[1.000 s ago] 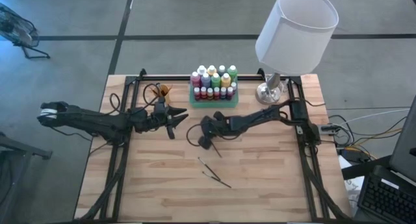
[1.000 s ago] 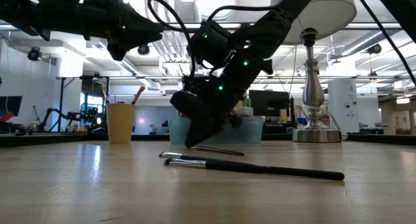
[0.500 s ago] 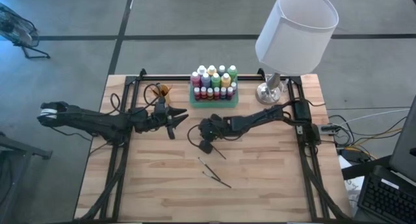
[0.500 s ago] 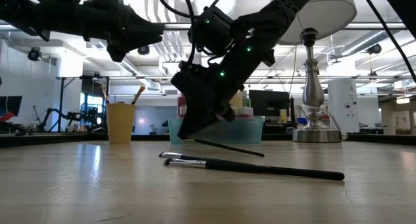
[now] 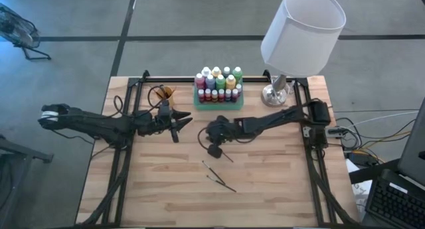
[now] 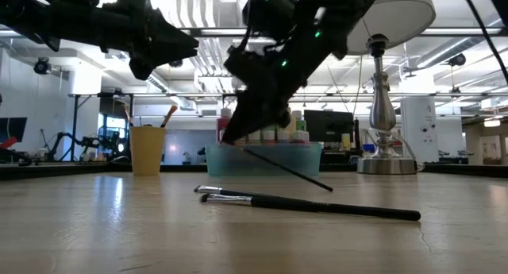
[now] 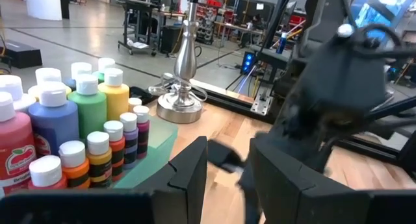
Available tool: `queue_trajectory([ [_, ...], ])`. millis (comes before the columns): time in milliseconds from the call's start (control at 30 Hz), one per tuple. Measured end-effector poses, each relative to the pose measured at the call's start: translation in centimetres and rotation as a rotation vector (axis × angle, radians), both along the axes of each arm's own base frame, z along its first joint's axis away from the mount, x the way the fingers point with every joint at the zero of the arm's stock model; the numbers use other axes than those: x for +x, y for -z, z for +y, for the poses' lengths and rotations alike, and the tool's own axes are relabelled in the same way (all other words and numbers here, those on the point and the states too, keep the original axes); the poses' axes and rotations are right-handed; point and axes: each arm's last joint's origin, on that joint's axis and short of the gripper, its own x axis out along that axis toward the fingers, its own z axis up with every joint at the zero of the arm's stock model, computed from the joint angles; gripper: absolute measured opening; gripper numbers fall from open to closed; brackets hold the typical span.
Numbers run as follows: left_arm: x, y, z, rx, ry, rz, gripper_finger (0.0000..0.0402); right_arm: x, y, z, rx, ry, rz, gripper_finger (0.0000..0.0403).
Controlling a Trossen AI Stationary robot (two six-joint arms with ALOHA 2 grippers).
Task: Pick & Place Paint Supplies
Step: Put the gold paintbrush into the orange cup
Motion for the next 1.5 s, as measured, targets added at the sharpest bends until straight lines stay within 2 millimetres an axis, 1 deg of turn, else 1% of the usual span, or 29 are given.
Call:
queue_trajectory([
  [133,0.0,0.0,0.0,-0.011,-0.001,-0.001,0.0122,-1.3,-1.1,0.3,-0.007,-0.002,-0.021,0.0008],
  [300,0.1,0.5,0.0,-0.056,-0.001,0.024,0.0122,-3.0,-1.5,0.4,0.001,0.007,-0.049,0.0008],
  [467,0.0,1.6,0.0,-0.157,-0.014,0.102,0.0122,-4.8,-1.3,0.4,0.015,0.017,-0.076,0.0008],
  [533,0.2,2.0,0.0,-0.184,-0.026,0.113,0.0128,-5.3,-1.6,0.3,0.020,0.020,-0.107,0.0008],
  [633,0.8,3.0,-0.1,-0.226,-0.034,0.152,0.0154,-6.0,-2.2,0.3,0.024,0.023,-0.155,0.0008],
  [767,2.1,5.0,-0.2,-0.304,-0.050,0.196,0.0213,-6.7,-2.5,0.3,0.025,0.022,-0.167,0.0008],
  [900,3.5,6.4,-0.3,-0.346,-0.049,0.184,0.0269,-6.7,-2.9,0.3,0.022,0.020,-0.191,0.0008],
  [1000,4.8,7.0,-0.7,-0.361,0.001,0.165,0.0291,-6.7,-2.8,0.3,0.020,0.017,-0.195,0.0008],
  [1100,5.7,7.9,-1.2,-0.374,0.017,0.195,0.0294,-6.7,-2.9,0.3,0.017,0.014,-0.200,0.0008],
  [1300,7.3,8.9,-1.9,-0.387,0.071,0.248,0.0289,-6.7,-2.9,0.3,0.013,0.008,-0.200,0.0008],
  [1500,9.4,9.1,-2.6,-0.329,0.142,0.279,0.0289,-6.6,-2.9,0.3,0.008,0.002,-0.204,0.0008],
])
